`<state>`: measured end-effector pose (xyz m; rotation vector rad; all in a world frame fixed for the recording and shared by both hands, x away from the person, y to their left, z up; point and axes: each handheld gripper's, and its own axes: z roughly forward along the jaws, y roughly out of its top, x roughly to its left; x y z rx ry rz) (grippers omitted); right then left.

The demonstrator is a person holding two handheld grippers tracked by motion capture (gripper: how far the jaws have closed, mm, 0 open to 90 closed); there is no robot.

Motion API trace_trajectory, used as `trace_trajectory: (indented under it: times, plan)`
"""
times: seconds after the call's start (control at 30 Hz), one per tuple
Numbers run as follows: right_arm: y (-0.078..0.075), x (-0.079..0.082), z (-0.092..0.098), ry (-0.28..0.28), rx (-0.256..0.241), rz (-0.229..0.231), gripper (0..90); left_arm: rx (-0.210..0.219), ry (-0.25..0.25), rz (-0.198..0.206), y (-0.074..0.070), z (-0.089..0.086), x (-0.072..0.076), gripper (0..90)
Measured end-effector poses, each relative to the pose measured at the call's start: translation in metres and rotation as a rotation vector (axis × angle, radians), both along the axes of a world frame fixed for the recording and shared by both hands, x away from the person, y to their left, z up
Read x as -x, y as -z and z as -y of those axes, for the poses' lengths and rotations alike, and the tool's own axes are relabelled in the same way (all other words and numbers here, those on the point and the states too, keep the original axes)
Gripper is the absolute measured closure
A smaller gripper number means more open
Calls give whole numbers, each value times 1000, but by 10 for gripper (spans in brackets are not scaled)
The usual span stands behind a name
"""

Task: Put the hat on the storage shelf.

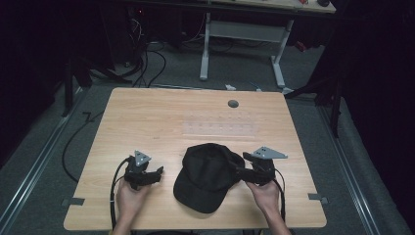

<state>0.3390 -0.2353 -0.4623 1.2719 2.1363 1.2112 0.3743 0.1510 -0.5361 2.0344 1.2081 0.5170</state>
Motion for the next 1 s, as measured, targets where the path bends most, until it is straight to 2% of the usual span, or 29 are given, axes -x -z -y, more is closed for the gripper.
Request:
trace_trajectory:
  times: [0.07,0.3,0.43,0.67,0.9,1.0]
  plan:
    - [-1,-7,-5,-11,0,-5,327,0,0,0,0,0,0,277]
    - [-3,-19,-13,-24,11,-19,328,0,1,0,0,0,0,277]
    - [-2,-27,-19,-35,18,-42,334,0,1,0,0,0,0,277]
    - [3,-39,-23,-39,12,-73,375,0,1,0,0,0,0,277]
    - [6,-45,-26,-37,10,-98,420,-1,1,0,0,0,0,277]
    - [8,-47,-28,-38,16,-110,473,-1,1,0,0,0,0,277]
